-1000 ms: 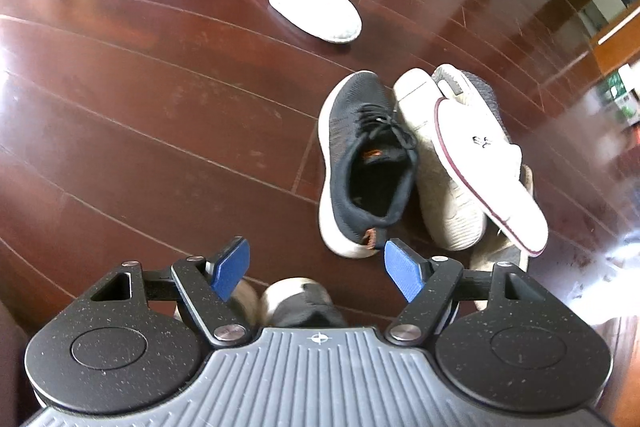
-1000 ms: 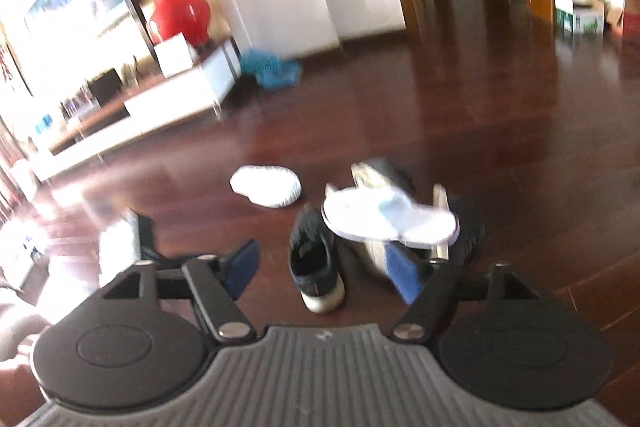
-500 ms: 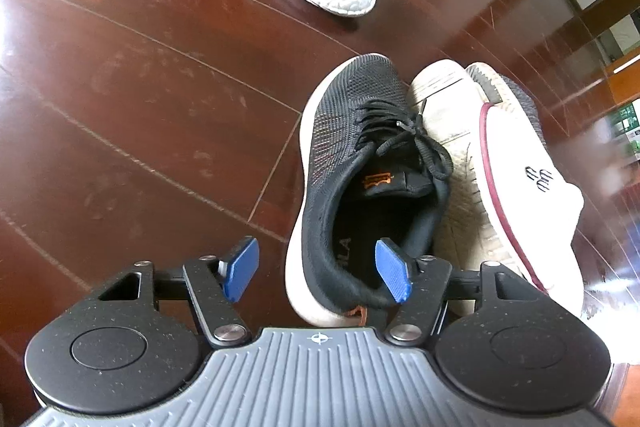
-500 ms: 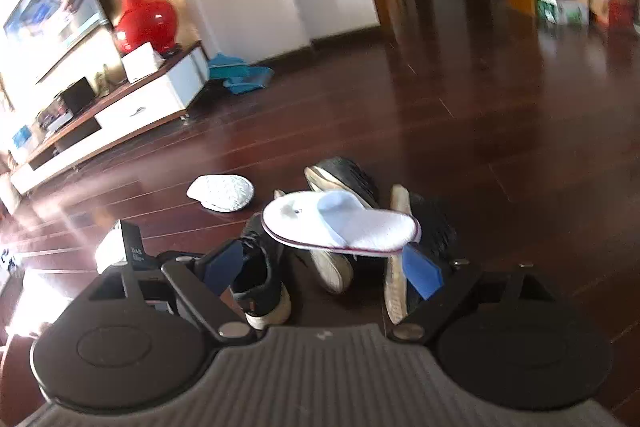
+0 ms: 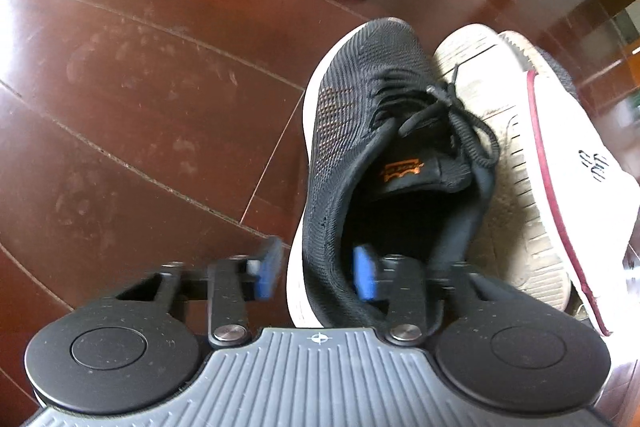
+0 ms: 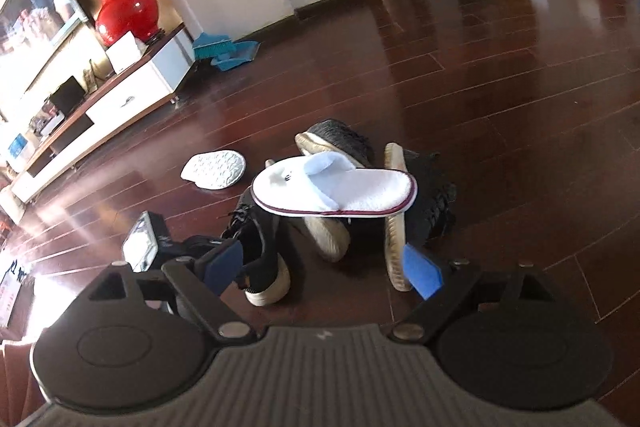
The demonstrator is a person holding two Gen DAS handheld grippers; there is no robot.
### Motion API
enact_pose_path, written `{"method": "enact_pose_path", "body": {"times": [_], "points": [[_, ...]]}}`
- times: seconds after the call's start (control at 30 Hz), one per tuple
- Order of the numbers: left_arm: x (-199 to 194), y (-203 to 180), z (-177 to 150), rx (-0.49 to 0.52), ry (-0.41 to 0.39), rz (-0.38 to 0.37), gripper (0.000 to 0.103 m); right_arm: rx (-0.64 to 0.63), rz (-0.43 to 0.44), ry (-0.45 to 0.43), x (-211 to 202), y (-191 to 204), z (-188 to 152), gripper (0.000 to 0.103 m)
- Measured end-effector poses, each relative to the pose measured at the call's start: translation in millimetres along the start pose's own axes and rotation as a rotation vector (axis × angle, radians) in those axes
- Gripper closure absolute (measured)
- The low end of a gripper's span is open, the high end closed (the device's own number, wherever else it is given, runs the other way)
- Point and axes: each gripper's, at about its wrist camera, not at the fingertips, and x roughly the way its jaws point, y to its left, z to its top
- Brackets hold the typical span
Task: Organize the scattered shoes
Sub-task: 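Grasp the black sneaker with orange logo by its heel with the left tool, then carry the held sneaker with the left tool to the paired black sneakers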
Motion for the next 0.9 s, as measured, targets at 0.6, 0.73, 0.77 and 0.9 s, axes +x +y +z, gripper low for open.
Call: {"method": "enact_pose_path", "body": {"times": [0.6,0.73,0.77,0.9], "points": [[-63,13,23,0.017,-0.074,0.011,0.077,-0.007,-0.003,0.004,-3,-3,-2,0.014],[-84,17,24,0.036,-0.104,-0.014,0.077,-0.009,0.007,-0.012,-10,0,0,0.014],[-92,17,25,0.04,-0.111,-0.02,0.077,-0.007,0.009,-0.016,-12,1,0,0.014],[-113,18,24,0.041,-0.126,-0.026,0.077,-0.003,0.021,-0.03,-21,5,0,0.014]]}}
